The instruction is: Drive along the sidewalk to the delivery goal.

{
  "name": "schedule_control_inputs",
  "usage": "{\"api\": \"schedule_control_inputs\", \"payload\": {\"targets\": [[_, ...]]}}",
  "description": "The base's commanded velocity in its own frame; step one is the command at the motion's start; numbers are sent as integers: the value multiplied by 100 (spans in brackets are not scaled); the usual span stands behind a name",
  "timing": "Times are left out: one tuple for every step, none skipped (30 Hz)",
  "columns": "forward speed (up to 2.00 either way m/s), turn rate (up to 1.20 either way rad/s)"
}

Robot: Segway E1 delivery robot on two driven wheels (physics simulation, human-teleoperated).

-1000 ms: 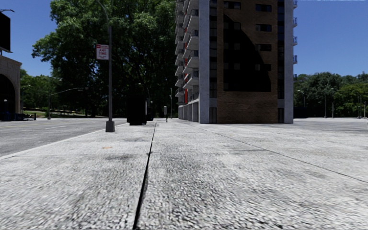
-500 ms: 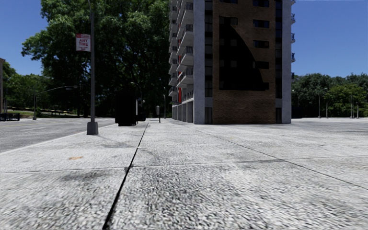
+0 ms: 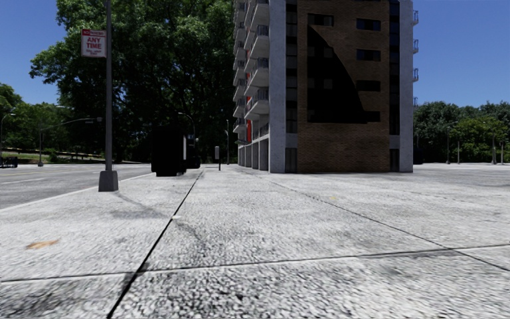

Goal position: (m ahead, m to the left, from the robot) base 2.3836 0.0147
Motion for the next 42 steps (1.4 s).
{"api": "schedule_control_inputs", "payload": {"targets": [[200,0],[200,0],[200,0],[200,0],[200,0],[200,0],[200,0],[200,0],[200,0],[200,0],[200,0],[200,0],[200,0],[200,0],[200,0],[200,0],[200,9],[200,27],[200,36],[200,38],[200,38],[200,39],[200,39],[200,39],[200,39],[200,39],[199,39],[165,32],[129,30],[120,29],[120,29],[113,29],[105,29],[100,29],[100,29],[97,18],[90,0],[80,0],[73,0],[73,0],[71,0],[65,0]]}}
